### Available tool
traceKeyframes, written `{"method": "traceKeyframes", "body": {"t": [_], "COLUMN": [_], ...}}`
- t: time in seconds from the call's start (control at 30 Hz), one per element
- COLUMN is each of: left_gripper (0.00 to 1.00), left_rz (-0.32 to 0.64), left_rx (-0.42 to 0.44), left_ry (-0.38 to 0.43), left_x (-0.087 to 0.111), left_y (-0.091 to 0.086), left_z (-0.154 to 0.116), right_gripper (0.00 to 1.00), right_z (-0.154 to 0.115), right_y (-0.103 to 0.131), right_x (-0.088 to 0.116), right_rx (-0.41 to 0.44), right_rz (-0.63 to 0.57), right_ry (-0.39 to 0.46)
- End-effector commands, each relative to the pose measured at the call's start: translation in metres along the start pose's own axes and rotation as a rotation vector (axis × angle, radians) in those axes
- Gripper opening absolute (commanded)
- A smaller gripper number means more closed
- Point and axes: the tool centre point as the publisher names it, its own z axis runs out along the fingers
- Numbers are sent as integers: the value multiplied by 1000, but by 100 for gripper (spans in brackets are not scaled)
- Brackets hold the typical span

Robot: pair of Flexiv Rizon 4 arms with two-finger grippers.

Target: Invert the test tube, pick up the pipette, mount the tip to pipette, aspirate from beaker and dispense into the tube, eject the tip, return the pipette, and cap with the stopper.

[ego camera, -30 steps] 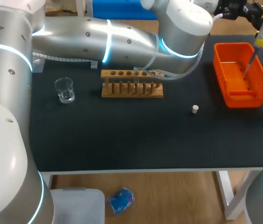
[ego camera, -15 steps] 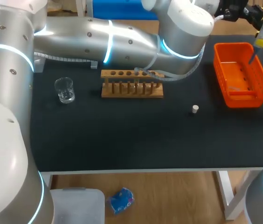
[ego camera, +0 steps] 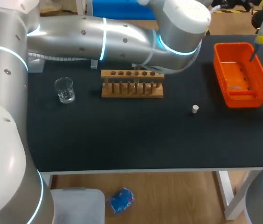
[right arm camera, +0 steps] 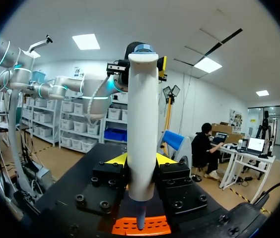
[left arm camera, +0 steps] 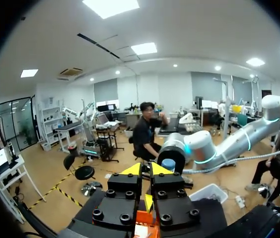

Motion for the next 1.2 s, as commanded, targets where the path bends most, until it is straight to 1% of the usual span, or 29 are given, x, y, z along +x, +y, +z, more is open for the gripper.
{"method": "traceKeyframes", "body": {"t": [0.03,0.07,0.17,0.27,0.33,0.47,0.5,0.53,1.1,1.13,1.17,1.2], "left_gripper": [100,100,100,100,100,100,100,100,100,100,100,100], "left_rz": [16,17,30,25,14,-12,-26,-31,-31,-47,-38,-34], "left_rx": [215,212,139,87,65,-20,-52,-107,-107,-83,-91,-96], "left_ry": [15,21,24,-2,-7,1,-6,-24,-24,-15,-23,-24], "left_x": [-2,-1,2,5,9,21,23,25,25,25,25,26], "left_y": [-5,-7,-9,-7,-3,8,11,14,14,14,15,16], "left_z": [-27,-32,-49,-71,-87,-117,-123,-125,-125,-129,-133,-138], "right_gripper": [0,0,0,0,0,0,0,0,0,0,0,0], "right_z": [-1,-1,-1,-1,-1,-1,-1,-1,-1,-1,1,5], "right_y": [0,0,0,0,0,0,0,0,0,0,1,2], "right_x": [-1,-1,-1,-1,-1,-1,-1,-1,-1,-1,3,6], "right_rx": [0,0,0,0,0,0,0,0,0,0,11,3], "right_rz": [0,0,0,0,0,0,0,0,0,0,-7,-8], "right_ry": [4,4,4,4,4,4,4,4,4,4,13,25]}}
